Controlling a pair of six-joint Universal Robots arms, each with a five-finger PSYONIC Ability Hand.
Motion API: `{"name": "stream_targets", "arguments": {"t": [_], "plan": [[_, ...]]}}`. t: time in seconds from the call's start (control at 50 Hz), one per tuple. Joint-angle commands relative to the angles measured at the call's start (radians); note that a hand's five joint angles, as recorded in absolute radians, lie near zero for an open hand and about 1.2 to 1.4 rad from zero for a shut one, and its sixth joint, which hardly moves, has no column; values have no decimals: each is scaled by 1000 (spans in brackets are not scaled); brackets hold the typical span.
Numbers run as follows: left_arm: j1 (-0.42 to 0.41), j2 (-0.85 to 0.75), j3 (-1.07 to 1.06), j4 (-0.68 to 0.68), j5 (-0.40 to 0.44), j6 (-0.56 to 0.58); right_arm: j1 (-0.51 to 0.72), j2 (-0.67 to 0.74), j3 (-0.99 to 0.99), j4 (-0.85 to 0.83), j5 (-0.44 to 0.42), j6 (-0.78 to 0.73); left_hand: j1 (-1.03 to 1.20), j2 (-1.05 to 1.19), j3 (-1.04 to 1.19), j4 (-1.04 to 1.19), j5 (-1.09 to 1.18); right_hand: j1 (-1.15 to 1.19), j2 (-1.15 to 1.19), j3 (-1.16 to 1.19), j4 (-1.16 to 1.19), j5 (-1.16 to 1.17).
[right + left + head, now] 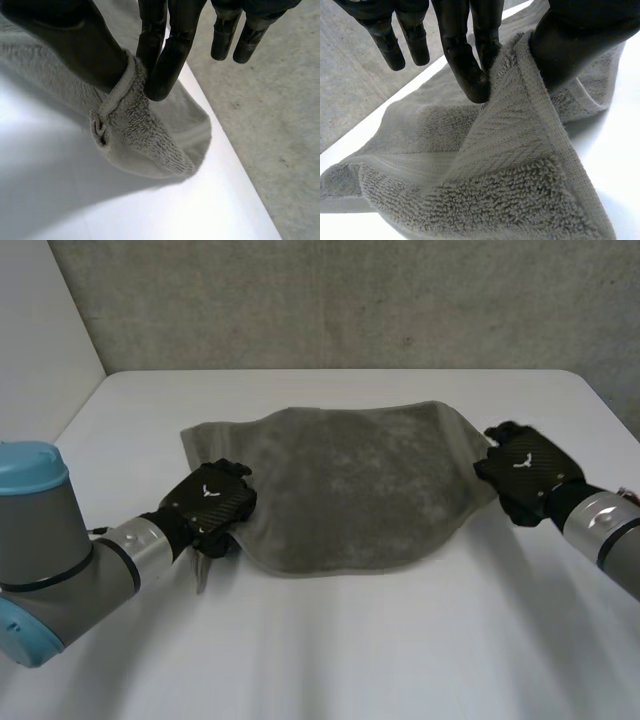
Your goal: Fold the towel.
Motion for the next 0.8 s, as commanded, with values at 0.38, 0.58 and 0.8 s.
{"name": "stream_targets", "arguments": {"t": [0.38, 0.58, 0.8], "plan": [[-64, 32, -44, -28, -125, -14, -160, -119, -74, 115, 51, 320, 129, 53, -38, -47, 60, 105, 65, 14, 40, 66], [-132, 77, -62, -62, -254, -14, -178, -156, -64, 144, 35, 299, 129, 53, -38, -47, 60, 105, 65, 14, 40, 66], [-135, 233, -93, -249, -220, -12, -298, -182, -25, 339, -116, 59, 129, 53, -38, -47, 60, 105, 65, 14, 40, 66]]}}
